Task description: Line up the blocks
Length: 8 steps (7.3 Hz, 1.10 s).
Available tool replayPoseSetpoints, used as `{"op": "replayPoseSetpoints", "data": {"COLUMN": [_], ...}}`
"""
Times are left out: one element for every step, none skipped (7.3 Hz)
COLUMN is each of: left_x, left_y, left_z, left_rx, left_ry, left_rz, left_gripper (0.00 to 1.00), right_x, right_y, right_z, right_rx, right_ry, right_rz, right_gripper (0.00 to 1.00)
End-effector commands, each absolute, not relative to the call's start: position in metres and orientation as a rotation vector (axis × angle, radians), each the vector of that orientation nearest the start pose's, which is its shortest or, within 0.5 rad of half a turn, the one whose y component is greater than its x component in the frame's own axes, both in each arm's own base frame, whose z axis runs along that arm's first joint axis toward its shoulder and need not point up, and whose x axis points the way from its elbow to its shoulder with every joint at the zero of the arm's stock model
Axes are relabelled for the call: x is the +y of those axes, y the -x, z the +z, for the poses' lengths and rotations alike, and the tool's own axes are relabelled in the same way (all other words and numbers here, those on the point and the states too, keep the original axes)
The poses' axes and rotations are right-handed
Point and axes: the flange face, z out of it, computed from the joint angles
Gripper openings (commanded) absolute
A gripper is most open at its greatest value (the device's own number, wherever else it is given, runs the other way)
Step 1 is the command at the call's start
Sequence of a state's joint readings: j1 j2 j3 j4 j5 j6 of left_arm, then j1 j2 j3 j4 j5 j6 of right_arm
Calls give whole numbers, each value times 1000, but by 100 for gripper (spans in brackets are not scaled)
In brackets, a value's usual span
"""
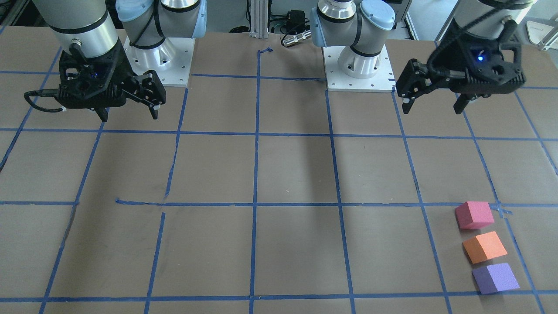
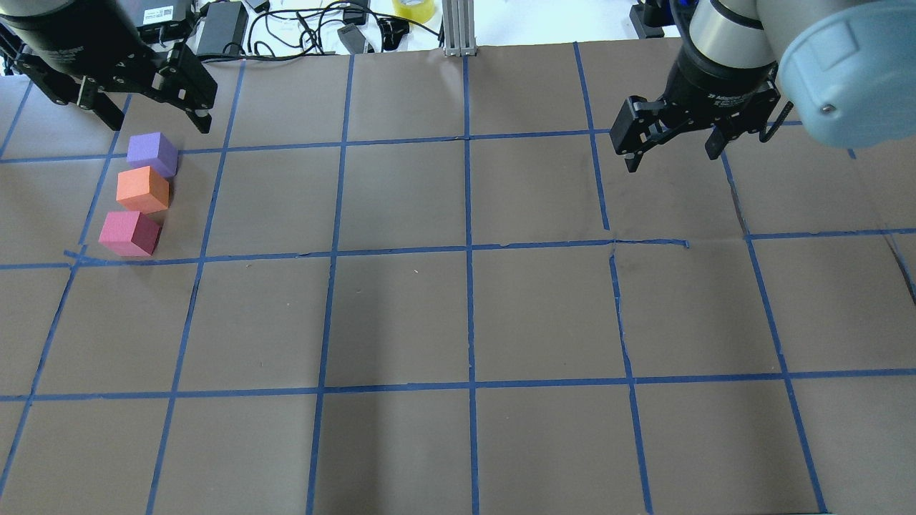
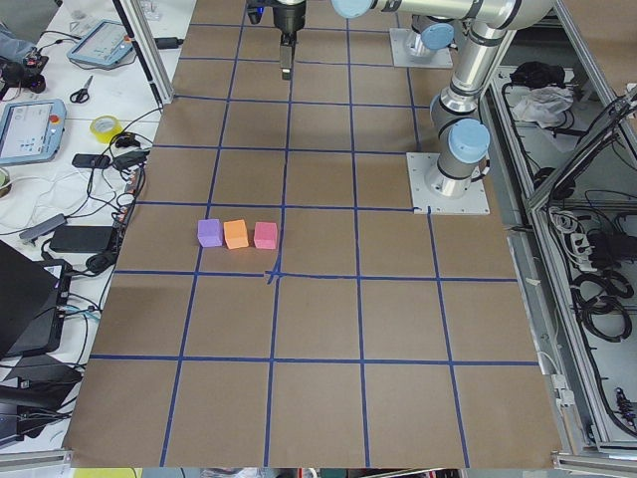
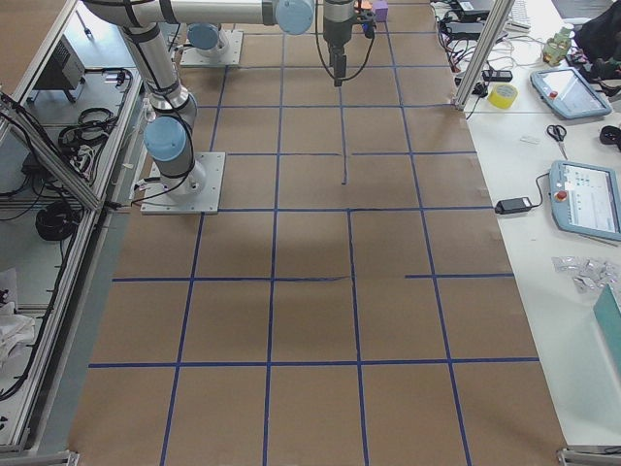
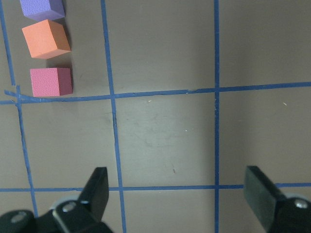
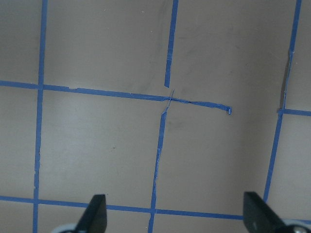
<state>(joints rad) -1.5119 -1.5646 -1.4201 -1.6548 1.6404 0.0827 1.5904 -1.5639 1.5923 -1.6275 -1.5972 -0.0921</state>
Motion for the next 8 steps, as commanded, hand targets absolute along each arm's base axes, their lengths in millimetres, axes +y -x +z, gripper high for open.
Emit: {"op": "replayPoseSetpoints", "data": {"left_x": [-466,-468,-483,-490,-488,-489,-484,-477], "left_y": [121,115,108,106,107,111,111,110], "left_z": [574,572,564,566,567,557,555,561], "left_rx": [3136,3132,3125,3128,3127,3125,3122,3117], "left_ry": [10,24,29,39,39,25,25,25], "left_rz": [-72,-67,-97,-162,-165,-129,-124,-142], "left_gripper": [100,100,100,100,100,100,100,100], "right_x": [-495,-495,-495,-495,-495,-495,-495,-495], "right_y": [-140,-140,-140,-140,-140,-140,-140,-140], "right_z": [478,478,478,478,478,478,478,478], "right_rx": [3166,3168,3168,3170,3170,3170,3170,3170], "right_ry": [177,177,177,177,175,175,175,175], "right_rz": [-37,-40,-40,-40,-40,-40,-40,-40], "right_gripper": [100,100,100,100,100,100,100,100]}}
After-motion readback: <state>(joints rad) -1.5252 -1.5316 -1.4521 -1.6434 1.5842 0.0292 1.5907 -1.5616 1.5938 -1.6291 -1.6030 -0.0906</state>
